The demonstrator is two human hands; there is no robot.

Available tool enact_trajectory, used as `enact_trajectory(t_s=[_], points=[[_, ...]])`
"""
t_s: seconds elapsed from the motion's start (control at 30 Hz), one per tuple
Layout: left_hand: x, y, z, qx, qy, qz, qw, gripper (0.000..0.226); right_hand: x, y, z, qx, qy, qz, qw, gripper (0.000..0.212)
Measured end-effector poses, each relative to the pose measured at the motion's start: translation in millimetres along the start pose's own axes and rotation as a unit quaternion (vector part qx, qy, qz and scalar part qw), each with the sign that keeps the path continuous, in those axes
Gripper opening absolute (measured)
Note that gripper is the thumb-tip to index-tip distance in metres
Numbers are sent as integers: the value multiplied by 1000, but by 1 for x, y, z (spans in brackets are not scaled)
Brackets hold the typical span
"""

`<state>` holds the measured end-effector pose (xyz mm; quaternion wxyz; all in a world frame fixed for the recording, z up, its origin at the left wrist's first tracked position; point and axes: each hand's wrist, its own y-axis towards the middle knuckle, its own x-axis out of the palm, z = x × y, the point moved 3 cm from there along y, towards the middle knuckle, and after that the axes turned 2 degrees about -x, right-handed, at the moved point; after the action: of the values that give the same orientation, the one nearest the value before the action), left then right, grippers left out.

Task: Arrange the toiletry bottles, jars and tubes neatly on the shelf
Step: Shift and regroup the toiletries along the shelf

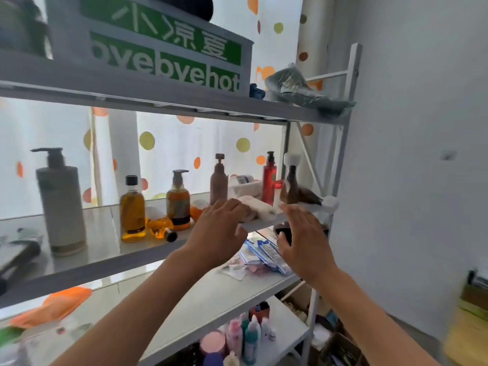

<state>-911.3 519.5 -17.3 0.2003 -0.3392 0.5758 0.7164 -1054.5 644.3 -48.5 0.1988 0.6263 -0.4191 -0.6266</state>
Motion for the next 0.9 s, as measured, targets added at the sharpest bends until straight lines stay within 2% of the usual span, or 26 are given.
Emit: enact_trajectory(t_s=[0.23, 0.33, 0.5, 0.7, 0.8, 0.9], points=[[57, 83, -13, -32, -36, -4, 999, 41, 26, 75, 81, -43, -3, -34, 998, 56], [85, 126, -34, -79, -76, 6, 994, 39, 42, 113, 114, -36, 9, -41, 998, 56], [126, 194, -63, -134, -80, 5, 988, 38, 65, 175, 170, -43, -5, -38, 998, 54], [169, 258, -100, -214, -132, 10, 968, 27, 86, 242, 226, -45, 41, -59, 996, 50], [188, 288, -119, -264, -177, 31, 948, 23, 102, 286, 256, -64, 62, -81, 993, 39], [208, 310, -132, -271, -214, 50, 937, 15, 125, 329, 281, -104, 63, -102, 987, 33]])
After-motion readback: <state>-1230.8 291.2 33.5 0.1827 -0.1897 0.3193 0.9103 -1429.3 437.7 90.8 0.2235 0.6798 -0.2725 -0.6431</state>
